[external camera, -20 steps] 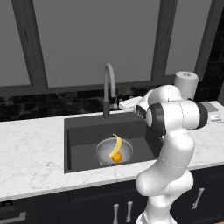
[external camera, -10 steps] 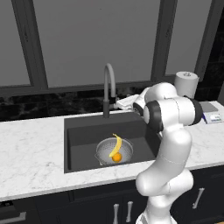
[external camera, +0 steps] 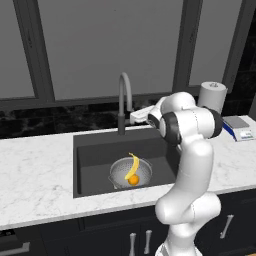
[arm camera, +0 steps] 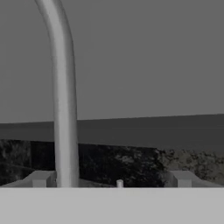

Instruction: Put the colander in the sink, put the banana, orange in the colander, and turn on the sink faucet and pour water over the colander.

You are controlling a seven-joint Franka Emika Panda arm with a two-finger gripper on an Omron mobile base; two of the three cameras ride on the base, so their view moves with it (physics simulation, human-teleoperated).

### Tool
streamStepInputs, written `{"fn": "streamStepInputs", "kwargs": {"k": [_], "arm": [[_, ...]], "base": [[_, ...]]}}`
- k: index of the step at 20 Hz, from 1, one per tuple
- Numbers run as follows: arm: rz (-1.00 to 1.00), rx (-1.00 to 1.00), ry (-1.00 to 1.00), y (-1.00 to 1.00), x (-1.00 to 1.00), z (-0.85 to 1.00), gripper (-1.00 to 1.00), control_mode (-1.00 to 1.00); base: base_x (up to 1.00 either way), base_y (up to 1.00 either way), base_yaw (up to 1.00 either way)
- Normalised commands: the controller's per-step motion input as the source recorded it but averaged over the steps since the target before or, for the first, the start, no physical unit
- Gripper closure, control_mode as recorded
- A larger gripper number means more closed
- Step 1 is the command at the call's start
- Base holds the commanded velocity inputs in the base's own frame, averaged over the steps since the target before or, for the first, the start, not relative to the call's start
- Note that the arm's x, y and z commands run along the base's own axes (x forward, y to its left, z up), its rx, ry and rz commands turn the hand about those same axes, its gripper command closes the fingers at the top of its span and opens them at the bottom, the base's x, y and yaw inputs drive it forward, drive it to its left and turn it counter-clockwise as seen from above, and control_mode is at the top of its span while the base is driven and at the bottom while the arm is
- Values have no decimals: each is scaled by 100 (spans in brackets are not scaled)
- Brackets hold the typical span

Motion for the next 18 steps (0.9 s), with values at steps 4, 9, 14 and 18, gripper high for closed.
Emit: {"fn": "streamStepInputs", "kwargs": {"k": [4, 9, 14, 18], "arm": [[0, -1, 0, 0, 31, -18, -100, -100], [0, -4, 0, 0, 29, -18, -100, -100], [0, -5, 0, 0, 28, -11, -100, -100], [0, -7, 0, 8, 20, -7, -100, -100]], "base": [[0, 0, 0], [0, 0, 0], [0, 0, 0], [0, 0, 0]]}}
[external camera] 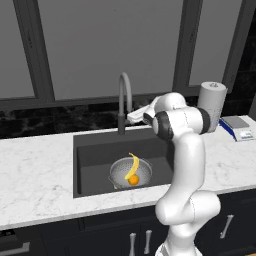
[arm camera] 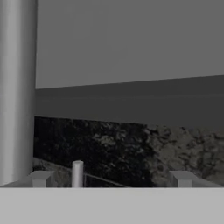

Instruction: Put the colander in the sink, put the banana, orange in the colander, and turn on the sink faucet and pour water over the colander.

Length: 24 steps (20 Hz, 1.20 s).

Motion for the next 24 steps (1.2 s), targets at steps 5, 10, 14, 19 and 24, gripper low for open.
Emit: {"fn": "streamStepInputs", "kwargs": {"k": [5, 10, 14, 19, 24], "arm": [[-1, -6, 0, 13, 21, -4, -100, -100], [-3, -2, 0, 5, 24, 0, -100, -100], [0, 0, 0, -5, 12, -8, -100, -100], [0, 0, 0, -2, 7, -12, -100, -100], [0, 0, 0, 0, 10, -10, -100, -100]], "base": [[0, 0, 0], [0, 0, 0], [0, 0, 0], [0, 0, 0], [0, 0, 0]]}}
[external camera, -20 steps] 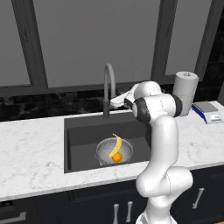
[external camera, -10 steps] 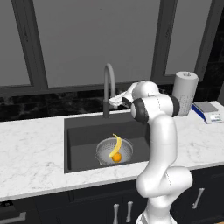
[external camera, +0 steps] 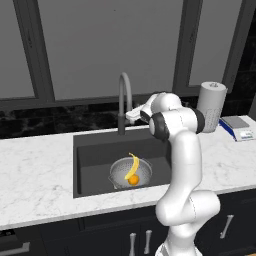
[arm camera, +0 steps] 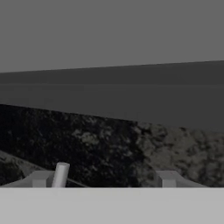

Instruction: Put the colander in the sink, put the banana, orange in the colander, and turn on the sink faucet and pour water over the colander.

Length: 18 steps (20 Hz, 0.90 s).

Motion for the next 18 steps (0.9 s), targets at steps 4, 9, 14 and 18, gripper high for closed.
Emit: {"fn": "streamStepInputs", "kwargs": {"k": [4, 9, 14, 18], "arm": [[0, 0, 0, 3, 9, -11, -100, -100], [-1, 0, 0, 12, 11, -15, -100, -100], [-2, 0, 0, 22, 14, -17, 100, -100], [0, 0, 0, 8, 17, -21, 100, -100]], "base": [[0, 0, 0], [0, 0, 0], [0, 0, 0], [0, 0, 0]]}}
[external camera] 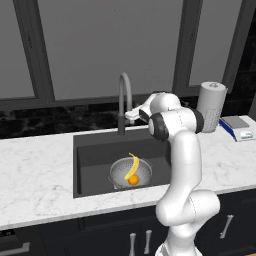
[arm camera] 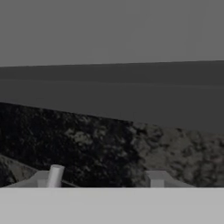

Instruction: Put the colander in the sink, put the banana, orange in the colander, and turn on the sink faucet and pour water over the colander.

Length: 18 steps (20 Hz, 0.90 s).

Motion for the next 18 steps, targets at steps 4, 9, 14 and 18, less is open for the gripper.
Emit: {"fn": "streamStepInputs", "kwargs": {"k": [4, 9, 14, 18], "arm": [[0, 0, 0, 0, 22, -22, 100, -100], [0, 0, 0, -10, 15, -19, 100, -100], [0, 0, 0, -17, 13, -21, 100, -100], [0, 0, 0, -29, 6, -26, 100, -100]], "base": [[0, 0, 0], [0, 0, 0], [0, 0, 0], [0, 0, 0]]}}
